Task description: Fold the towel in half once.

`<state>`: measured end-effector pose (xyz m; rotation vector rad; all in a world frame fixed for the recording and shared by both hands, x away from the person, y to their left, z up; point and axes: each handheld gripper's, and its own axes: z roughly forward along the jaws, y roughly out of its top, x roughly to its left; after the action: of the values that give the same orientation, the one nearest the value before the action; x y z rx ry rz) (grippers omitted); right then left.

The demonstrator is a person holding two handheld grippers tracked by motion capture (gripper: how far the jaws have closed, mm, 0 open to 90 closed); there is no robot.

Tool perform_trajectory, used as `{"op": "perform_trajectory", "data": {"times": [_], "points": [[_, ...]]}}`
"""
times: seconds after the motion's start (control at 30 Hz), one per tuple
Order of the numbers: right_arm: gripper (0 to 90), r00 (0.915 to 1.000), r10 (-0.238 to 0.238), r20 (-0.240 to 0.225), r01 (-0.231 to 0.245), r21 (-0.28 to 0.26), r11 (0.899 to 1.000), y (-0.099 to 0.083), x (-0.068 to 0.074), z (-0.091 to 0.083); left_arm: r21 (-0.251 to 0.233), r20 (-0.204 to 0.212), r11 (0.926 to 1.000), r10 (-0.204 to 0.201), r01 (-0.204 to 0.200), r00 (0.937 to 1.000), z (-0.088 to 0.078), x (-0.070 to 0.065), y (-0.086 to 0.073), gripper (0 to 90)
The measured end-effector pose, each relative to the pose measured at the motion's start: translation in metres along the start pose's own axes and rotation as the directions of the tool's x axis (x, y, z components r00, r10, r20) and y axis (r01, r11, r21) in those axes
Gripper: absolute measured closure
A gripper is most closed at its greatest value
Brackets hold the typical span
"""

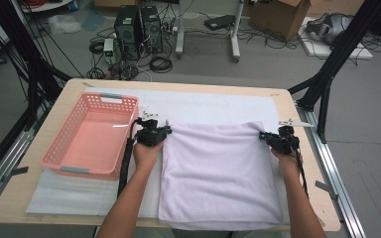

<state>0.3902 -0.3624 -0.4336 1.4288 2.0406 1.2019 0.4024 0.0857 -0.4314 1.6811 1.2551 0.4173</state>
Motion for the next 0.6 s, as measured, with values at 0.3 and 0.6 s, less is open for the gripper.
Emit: {"op": "perform_trajectory", "data": {"times": [0.3,0.6], "points": [[85.9,0.9980,-0.026,0.058,0.034,-0.160,0.987,0.024,-0.004,0.002,-0.140,-0.012,0.9884,0.057,-0.058,0.9983,0.006,0.005,0.035,85.9],[68.1,0.9882,0.077,0.132,-0.064,-0.104,0.993,0.030,-0.008,0.030,-0.002,-0.003,0.9998,0.018,-0.018,0.9998,0.027,0.004,0.032,70.0]]}}
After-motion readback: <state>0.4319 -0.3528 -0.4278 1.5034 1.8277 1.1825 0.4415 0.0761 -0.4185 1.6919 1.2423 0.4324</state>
